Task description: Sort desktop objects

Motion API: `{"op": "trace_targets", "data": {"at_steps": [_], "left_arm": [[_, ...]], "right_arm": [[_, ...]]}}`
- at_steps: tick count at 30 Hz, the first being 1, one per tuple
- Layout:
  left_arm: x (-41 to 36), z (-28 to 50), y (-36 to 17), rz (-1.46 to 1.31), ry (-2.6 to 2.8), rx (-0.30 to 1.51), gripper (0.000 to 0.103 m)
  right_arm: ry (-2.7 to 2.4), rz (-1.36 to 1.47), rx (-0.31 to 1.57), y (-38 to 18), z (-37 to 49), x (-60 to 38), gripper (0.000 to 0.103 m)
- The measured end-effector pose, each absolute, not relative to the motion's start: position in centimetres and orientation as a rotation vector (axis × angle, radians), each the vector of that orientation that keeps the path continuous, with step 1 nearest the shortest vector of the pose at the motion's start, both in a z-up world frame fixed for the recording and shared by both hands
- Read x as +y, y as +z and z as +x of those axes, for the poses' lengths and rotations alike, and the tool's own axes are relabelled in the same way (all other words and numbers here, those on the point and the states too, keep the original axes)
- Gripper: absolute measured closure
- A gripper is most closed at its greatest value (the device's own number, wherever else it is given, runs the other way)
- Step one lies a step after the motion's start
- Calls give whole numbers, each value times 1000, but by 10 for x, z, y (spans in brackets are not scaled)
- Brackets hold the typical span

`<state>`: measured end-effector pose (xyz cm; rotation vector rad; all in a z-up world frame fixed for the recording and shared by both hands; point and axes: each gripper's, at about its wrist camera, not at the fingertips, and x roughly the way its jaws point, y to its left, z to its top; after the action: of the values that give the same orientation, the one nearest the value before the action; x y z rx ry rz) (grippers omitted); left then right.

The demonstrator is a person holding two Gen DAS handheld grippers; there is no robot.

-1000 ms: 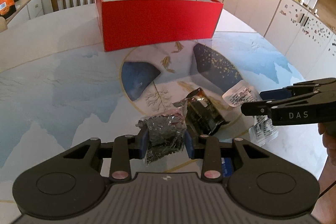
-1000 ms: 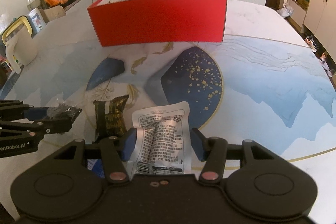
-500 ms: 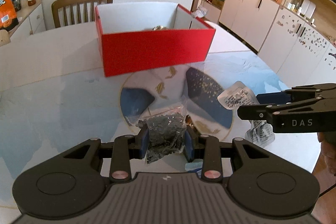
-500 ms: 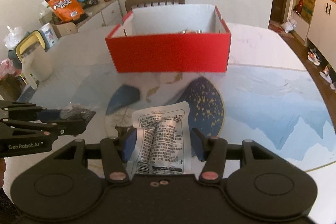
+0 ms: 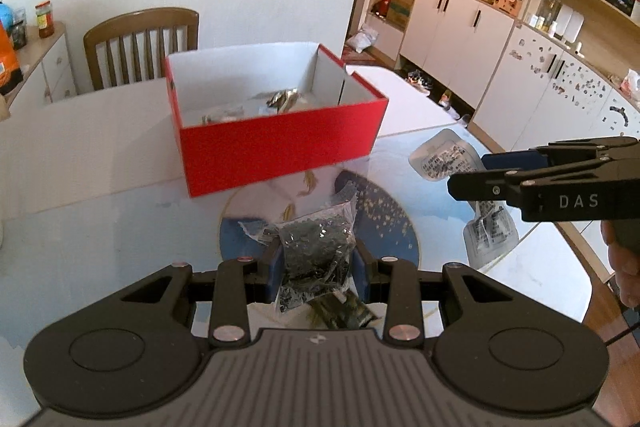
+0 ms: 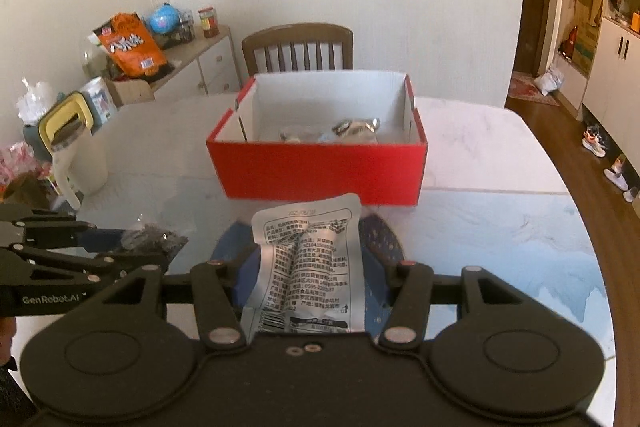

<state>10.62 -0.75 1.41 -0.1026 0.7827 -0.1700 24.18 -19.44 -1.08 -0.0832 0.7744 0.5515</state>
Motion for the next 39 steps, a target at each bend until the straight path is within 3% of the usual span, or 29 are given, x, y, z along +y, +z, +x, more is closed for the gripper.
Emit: {"op": "trace_targets", "data": {"at_steps": [16,39], "left_arm": [[2,153,55,-33,-148,720,69],[4,260,67,23,-109,717,69]], "right_arm": [[579,-112,709,23,284,-197,48],[596,-140,663,32,377,-183,48]]}}
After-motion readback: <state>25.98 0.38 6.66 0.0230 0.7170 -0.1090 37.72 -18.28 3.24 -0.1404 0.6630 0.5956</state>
